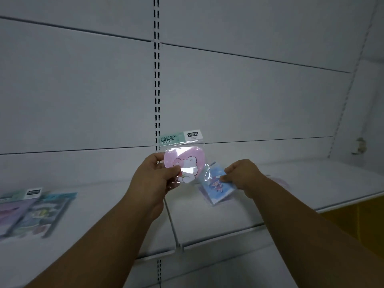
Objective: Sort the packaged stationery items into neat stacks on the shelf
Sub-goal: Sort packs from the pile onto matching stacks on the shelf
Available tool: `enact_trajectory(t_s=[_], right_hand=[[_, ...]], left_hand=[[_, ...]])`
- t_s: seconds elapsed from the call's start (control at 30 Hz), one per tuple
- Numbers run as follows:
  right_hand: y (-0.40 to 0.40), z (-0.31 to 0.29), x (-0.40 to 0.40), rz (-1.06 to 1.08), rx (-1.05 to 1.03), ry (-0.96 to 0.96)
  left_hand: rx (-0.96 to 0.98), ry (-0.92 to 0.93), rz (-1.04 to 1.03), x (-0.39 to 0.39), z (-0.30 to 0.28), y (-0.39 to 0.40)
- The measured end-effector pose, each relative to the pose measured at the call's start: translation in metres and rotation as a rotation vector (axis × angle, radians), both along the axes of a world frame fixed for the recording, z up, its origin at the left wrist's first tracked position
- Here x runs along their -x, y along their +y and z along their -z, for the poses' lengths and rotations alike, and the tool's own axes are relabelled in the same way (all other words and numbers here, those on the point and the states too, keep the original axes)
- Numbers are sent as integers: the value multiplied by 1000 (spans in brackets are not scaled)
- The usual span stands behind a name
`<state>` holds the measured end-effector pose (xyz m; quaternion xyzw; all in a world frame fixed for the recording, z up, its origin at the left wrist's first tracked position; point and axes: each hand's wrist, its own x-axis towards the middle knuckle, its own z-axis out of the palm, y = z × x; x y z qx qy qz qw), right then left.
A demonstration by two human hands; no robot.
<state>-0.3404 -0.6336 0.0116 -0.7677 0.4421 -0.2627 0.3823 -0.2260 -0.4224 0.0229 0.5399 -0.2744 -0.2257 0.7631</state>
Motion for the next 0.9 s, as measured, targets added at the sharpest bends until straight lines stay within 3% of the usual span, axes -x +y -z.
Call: enact_trajectory(t_s=[0.13,0.37,0.53,0.6,0.67,0.73,0.9], right_hand=[[-13,6,-8,24,235,372],[-13,10,-17,-61,323,370],[-4,12,-15,-80,416,497],[-1,7,-10,-93,380,317],[4,-3,0,-139,112,-80],[7,-14,14,-214,-177,-333],[-10,-25,58,-275,-64,-334]], left_hand=[[-24,-6,-17,-3,2,-16],[-64,-17,-34,6,7,-37],[-84,-22,-16,7,10,-46],[-95,-13,-8,6,11,-52],[-103,-11,5,6,11,-60],[-111,-4,20,9,10,-71],[-168,57,128,33,2,-113]])
